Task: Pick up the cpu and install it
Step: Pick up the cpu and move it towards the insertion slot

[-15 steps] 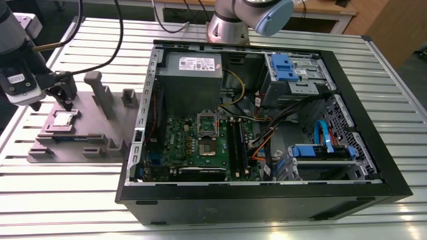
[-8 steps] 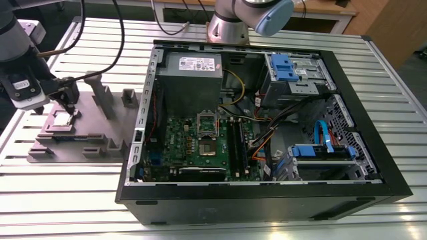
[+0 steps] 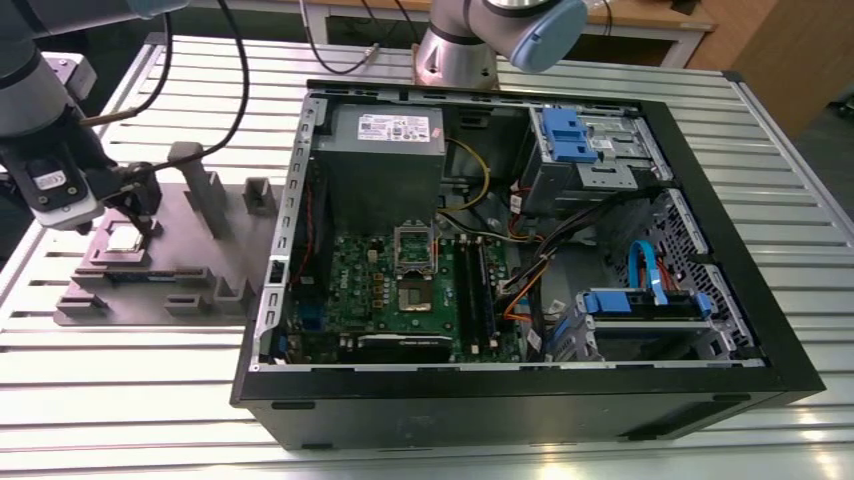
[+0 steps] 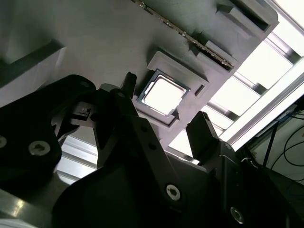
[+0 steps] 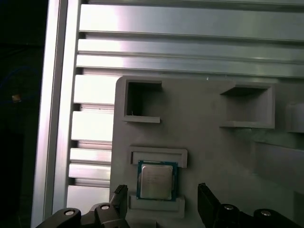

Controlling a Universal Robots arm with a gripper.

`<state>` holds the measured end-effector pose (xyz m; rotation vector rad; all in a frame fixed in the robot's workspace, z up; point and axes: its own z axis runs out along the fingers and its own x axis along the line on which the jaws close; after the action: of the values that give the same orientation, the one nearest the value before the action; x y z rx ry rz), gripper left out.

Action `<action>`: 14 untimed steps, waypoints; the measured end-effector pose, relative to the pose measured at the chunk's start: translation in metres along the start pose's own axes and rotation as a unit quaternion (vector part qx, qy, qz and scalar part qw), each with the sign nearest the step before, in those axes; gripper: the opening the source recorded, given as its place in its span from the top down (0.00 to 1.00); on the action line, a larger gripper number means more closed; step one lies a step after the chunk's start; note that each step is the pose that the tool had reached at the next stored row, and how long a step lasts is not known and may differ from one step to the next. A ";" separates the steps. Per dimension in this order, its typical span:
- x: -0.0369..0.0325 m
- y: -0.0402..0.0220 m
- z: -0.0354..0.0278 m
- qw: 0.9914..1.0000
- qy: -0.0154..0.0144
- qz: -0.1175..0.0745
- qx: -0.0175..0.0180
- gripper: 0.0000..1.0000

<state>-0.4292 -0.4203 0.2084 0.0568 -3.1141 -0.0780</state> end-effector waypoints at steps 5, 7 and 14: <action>0.0019 0.0011 0.0031 1.000 0.000 0.000 0.000 0.31; 0.0019 0.0016 0.0031 1.000 0.000 0.000 0.000 0.31; 0.0019 0.0017 0.0033 1.000 0.000 0.000 0.000 0.31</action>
<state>-0.4312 -0.4185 0.2052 0.0565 -3.1140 -0.0780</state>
